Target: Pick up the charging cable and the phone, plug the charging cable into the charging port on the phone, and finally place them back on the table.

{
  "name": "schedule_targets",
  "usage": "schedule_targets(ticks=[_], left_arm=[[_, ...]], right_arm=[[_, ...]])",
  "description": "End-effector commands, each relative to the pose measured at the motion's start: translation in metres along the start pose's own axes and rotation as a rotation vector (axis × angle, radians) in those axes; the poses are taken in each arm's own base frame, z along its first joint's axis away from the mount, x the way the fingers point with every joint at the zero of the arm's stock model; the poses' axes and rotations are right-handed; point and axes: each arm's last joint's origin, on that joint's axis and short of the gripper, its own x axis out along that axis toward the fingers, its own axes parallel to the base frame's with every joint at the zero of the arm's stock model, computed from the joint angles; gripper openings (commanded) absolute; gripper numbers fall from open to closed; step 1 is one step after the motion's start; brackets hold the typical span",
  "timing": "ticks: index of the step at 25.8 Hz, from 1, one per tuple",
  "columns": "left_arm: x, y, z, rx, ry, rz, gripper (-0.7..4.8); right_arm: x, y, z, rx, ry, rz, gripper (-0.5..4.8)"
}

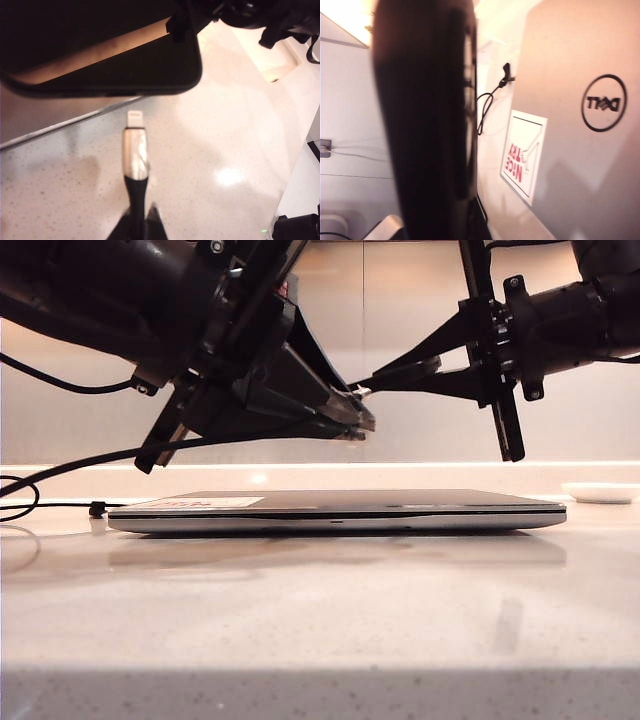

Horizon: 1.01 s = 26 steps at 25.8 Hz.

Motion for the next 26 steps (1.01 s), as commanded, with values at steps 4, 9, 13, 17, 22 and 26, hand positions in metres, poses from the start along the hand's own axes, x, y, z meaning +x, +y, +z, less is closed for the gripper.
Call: schedule_targets(ticks=[4,9,13,17,22,26], left_arm=[[-0.0003,-0.0013,0.0019,0.000,-0.016,-0.009,-0.06],[-0.0003,-0.0013,0.0019,0.000,-0.016,-0.009,-0.06],[-0.0003,-0.0013,0.0019,0.000,-0.016,-0.009,-0.06],[-0.0003,-0.0013,0.0019,0.000,-0.017,-0.009,-0.06],[-0.0003,-0.0013,0.0019,0.000,-0.017,-0.009,-0.06],[-0.0003,-0.0013,0.0019,0.000,-0.017,-0.009,-0.06]], right_arm=[[-0.0005,0.0080,0.0028,-0.055,-0.003,0.046,-0.06],[-0.0005,0.0083,0.0023,-0.072,0.015,0.056,-0.06],[-0.0005,0.0079,0.0019,-0.067,0.020,0.054,-0.06],[-0.0005,0.0077,0.0011,-0.064,0.041,0.062,-0.06],[-0.0005,0.0059,0.0001,-0.052,0.051,0.050,-0.06],[-0.0005,0.0058,0.0001,-0.070,0.048,0.048,-0.06]])
